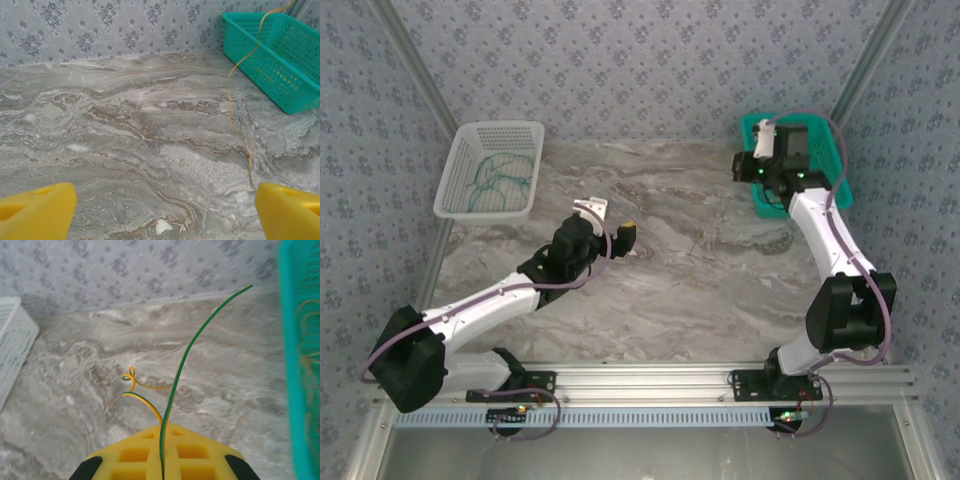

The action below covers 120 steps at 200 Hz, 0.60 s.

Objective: Untangle the cables

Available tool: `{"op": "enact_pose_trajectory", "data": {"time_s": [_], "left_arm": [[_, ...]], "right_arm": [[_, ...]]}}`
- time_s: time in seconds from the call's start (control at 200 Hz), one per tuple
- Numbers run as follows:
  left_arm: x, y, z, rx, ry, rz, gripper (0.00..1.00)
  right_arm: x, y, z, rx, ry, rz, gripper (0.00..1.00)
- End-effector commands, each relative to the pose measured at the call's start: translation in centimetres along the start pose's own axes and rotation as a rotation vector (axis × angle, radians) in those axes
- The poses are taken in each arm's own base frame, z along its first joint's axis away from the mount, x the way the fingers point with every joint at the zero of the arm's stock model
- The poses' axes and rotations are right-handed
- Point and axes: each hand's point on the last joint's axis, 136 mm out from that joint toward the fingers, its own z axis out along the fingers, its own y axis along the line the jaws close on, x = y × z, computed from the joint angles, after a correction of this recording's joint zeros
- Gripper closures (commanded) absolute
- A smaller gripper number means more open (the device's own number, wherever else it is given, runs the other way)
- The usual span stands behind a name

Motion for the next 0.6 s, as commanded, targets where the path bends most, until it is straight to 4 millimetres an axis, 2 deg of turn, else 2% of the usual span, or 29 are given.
{"op": "enact_pose_trajectory", "data": {"time_s": [0.0, 0.075, 0.22, 0.415, 0.595], "left_arm": [[-0.8, 0.2, -0.9, -0.003, -0.041, -0.03, 0.08], [-0.7, 0.3, -1.4, 0.001, -0.056, -0.036, 0.09], [-1.1, 0.7, -2.0, -0.011, -0.067, -0.024, 0.09], [-1.5, 0.9, -2.3, -0.019, -0.085, -0.018, 0.09], [-1.0, 0.8, -2.1, -0.015, -0.083, -0.019, 0.09]], "right_arm": [[-1.7, -3.3, -0.9, 0.108, 0.006, 0.019, 1.0], [-3.5, -4.9, -1.6, 0.141, -0.034, 0.04, 1.0], [-7.5, -5.2, -4.6, 0.216, -0.128, 0.0, 1.0], [-13.2, -2.5, -10.4, 0.207, -0.294, -0.039, 1.0], [-16.8, -0.8, -14.4, 0.189, -0.416, -0.06, 1.0]]}}
